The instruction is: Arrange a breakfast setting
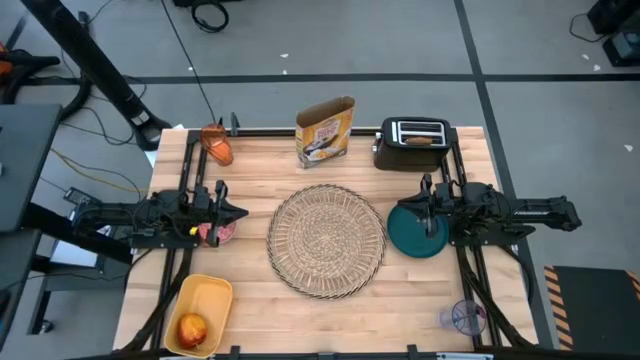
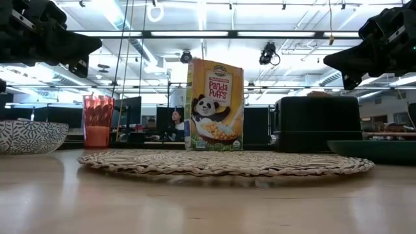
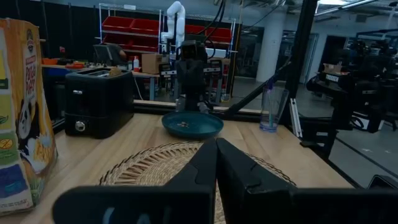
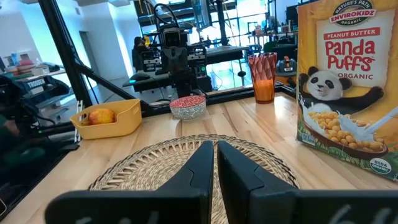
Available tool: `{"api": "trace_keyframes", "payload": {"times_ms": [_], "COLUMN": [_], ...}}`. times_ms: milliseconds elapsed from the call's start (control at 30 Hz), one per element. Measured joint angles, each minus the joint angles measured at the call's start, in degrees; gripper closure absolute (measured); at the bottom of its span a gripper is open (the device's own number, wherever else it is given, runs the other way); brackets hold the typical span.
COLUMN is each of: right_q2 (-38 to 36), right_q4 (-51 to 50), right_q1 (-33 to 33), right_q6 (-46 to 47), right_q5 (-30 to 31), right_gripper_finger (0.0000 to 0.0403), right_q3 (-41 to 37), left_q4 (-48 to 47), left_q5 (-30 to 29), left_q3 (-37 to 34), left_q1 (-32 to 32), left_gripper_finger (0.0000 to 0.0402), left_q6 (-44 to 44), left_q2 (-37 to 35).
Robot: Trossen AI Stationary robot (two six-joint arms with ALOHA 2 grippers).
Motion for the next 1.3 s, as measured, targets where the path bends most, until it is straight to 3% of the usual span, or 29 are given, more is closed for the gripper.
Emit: {"api": "trace_keyframes", "payload": {"times_ms": [833, 967, 1133, 1300], "right_q2": [0.0, 0.0, 0.0, 0.0], "right_q4": [0.0, 0.1, 5.2, 12.1], "right_q1": [0.0, 0.0, 0.0, 0.0], "right_q6": [0.0, -4.3, -12.1, -11.7], "right_q5": [0.0, 0.0, 4.1, 4.2], "right_gripper_finger": [0.0373, 0.0373, 0.0373, 0.0373], "right_q3": [0.0, 0.0, 0.0, 0.0], "left_q4": [0.0, 0.0, 0.0, 0.0], "left_q5": [0.0, 0.0, 0.0, 0.0], "left_q3": [0.0, 0.0, 0.0, 0.0], "left_q1": [0.0, 0.0, 0.0, 0.0], "left_gripper_finger": [0.039, 0.039, 0.039, 0.039], "left_q6": [0.0, 0.0, 0.0, 0.0], "left_q2": [0.0, 0.0, 0.0, 0.0]}}
